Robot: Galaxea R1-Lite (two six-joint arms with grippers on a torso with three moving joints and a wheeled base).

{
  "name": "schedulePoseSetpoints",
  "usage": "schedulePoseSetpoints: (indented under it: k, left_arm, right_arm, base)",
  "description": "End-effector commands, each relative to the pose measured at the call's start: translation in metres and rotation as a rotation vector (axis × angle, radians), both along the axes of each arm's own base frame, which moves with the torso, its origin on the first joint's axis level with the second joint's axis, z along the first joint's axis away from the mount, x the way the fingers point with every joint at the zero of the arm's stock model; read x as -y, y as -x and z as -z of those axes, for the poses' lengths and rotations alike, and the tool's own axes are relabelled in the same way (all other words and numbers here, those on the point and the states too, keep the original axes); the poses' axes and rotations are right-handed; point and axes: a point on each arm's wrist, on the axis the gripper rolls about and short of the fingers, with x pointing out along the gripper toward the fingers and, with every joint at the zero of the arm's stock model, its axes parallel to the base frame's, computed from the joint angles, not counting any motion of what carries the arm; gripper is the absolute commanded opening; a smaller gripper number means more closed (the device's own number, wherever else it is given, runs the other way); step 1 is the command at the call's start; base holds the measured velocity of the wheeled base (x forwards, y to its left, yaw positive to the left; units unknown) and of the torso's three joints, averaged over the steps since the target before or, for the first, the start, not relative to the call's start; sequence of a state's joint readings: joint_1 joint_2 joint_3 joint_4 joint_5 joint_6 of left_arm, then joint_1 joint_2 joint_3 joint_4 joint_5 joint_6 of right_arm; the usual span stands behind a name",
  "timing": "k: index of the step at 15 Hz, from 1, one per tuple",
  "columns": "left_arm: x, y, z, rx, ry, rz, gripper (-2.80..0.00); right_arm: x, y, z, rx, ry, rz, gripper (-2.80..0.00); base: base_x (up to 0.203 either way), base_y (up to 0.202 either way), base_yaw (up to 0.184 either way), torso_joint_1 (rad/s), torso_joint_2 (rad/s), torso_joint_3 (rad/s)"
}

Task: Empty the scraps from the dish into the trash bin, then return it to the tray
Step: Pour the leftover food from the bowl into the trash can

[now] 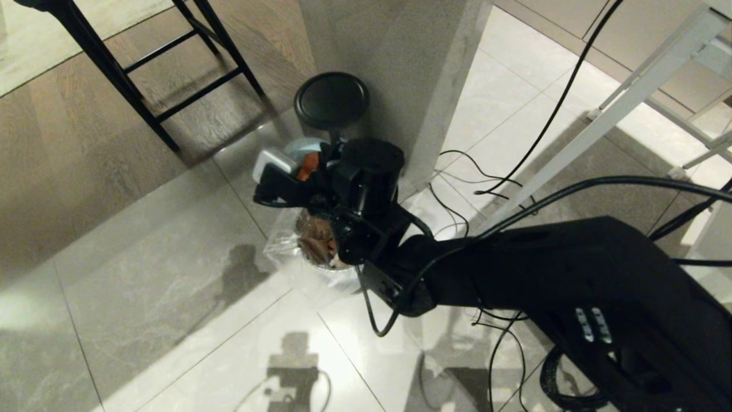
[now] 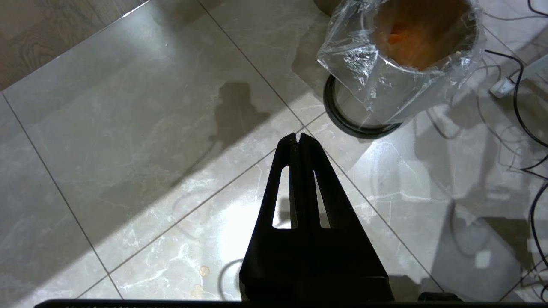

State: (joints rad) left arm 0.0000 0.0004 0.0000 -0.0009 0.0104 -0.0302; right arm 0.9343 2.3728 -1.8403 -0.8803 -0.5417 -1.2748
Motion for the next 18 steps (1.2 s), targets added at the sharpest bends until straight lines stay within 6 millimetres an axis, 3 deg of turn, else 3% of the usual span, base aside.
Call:
schedulePoseSetpoints:
  k: [1, 15, 18]
  left_arm:
    - [0.000, 0.000, 0.000, 0.001, 0.000, 0.000, -2.80]
    - [0.000, 0.000, 0.000, 0.000, 0.000, 0.000, -2.80]
    - [0.000, 0.000, 0.000, 0.001, 0.000, 0.000, -2.80]
  right_arm:
    - [0.000, 0.002, 0.008, 0.026, 0.047, 0.018, -2.80]
    - [0.004, 0.006, 0.031, 0.295, 0.407, 0.115, -2.80]
    - [0.002, 0.008, 0.041, 0.369, 0.481, 0.045, -2.80]
  base:
    - [0.000, 0.000, 0.000, 0.000, 0.00, 0.000]
    - [0.000, 0.000, 0.000, 0.000, 0.00, 0.000]
    - [0.000, 0.000, 0.000, 0.000, 0.00, 0.000]
